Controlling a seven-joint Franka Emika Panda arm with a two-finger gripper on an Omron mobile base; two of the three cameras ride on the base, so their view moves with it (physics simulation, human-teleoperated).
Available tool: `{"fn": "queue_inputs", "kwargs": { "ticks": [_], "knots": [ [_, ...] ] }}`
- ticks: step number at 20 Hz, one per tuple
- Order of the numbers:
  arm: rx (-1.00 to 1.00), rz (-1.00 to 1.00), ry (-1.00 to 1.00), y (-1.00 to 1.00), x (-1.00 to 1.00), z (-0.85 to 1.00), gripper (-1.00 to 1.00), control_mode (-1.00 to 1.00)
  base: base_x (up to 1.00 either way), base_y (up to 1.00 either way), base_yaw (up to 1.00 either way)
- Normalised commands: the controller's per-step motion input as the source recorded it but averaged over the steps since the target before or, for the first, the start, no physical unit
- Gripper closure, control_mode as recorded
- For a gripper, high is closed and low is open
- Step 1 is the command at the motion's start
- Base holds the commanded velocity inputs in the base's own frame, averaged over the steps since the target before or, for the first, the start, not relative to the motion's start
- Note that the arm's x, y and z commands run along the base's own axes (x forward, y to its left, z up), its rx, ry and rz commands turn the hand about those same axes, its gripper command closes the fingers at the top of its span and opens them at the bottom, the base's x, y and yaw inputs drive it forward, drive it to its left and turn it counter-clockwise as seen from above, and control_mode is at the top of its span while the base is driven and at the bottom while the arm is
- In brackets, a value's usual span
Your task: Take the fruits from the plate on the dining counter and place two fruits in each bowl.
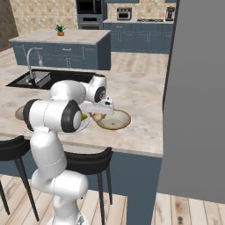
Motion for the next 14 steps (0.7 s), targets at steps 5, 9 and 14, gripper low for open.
{"fn": "queue_inputs", "kwargs": {
  "ticks": [5, 9, 14],
  "knots": [
    [0.02, 0.00, 0.04, -0.38, 0.32, -0.24, 1.00, -1.00, 0.00, 0.00, 0.00],
    [0.00, 0.00, 0.01, -0.31, 0.28, -0.43, 1.00, -1.00, 0.00, 0.00, 0.00],
    [0.00, 0.00, 0.03, -0.22, 0.09, -0.43, 1.00, -1.00, 0.00, 0.00, 0.00]
  ]
}}
